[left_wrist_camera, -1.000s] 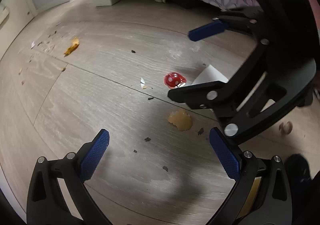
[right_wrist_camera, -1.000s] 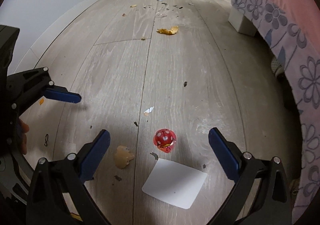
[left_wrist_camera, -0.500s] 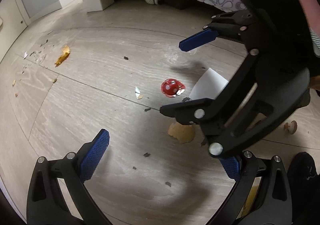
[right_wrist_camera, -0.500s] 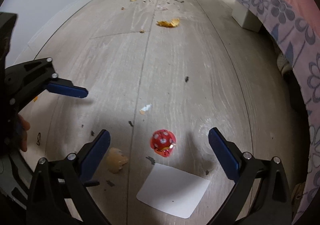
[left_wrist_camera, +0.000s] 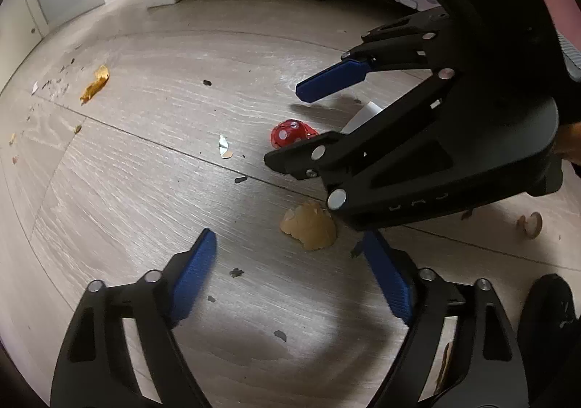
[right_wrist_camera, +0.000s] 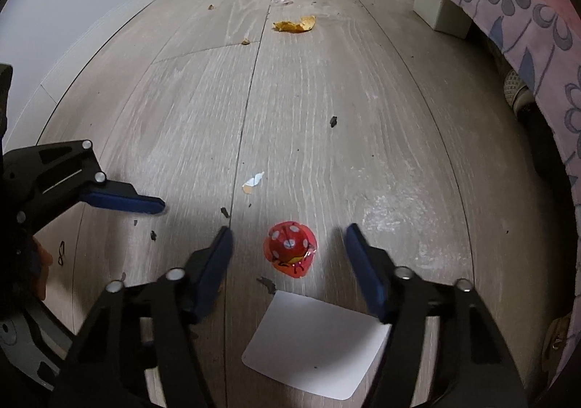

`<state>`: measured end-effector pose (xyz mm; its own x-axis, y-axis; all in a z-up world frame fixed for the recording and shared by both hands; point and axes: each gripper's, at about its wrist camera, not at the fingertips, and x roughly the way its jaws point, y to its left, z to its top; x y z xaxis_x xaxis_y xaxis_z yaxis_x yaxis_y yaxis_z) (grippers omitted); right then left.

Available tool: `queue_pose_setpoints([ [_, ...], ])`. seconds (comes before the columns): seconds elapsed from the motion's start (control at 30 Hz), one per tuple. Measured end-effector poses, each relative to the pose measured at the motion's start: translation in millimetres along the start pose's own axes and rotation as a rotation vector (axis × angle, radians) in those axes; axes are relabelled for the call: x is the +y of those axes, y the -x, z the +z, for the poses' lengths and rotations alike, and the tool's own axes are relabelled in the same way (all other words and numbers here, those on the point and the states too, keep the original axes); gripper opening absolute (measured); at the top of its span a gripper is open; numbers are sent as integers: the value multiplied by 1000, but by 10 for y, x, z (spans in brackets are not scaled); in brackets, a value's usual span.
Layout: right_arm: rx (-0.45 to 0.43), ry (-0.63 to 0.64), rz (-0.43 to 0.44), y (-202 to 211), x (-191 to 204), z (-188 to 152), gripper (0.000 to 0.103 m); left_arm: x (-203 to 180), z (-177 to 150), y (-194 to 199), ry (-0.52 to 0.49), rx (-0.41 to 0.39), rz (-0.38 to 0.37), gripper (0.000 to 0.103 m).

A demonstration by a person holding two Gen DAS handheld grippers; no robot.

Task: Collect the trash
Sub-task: 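Lower the right tool onto the red ball wrapper while the left tool approaches the tan scrap, then close the right tool on the red wrapper while the left tool grasps the tan scrap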

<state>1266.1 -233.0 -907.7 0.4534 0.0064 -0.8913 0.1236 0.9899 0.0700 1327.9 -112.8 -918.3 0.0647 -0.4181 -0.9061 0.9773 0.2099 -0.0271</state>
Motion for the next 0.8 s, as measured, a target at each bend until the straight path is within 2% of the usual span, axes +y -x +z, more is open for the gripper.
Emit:
queue_pose_setpoints([
  [0.07,3,-1,0,1,-4,0,56,-1,7,-11,9,4,-5,66],
  [0.2,9,13,5,-10,6,-17,46,-35,14,-28,-7,-2,-13,60],
  [0.37,5,20,3,-28,10,-30,44,-60,46,-35,-18,-15,-13,46],
  [0.5,5,28,-6,-31,16,-31,33,-106,47,-26,-47,-26,0,43],
  [0.57,2,32,-8,-30,8,-31,31,-130,47,-31,-60,-31,4,38],
  [0.8,0,58,-13,-26,30,-38,30,-233,50,-53,-104,-44,19,32],
])
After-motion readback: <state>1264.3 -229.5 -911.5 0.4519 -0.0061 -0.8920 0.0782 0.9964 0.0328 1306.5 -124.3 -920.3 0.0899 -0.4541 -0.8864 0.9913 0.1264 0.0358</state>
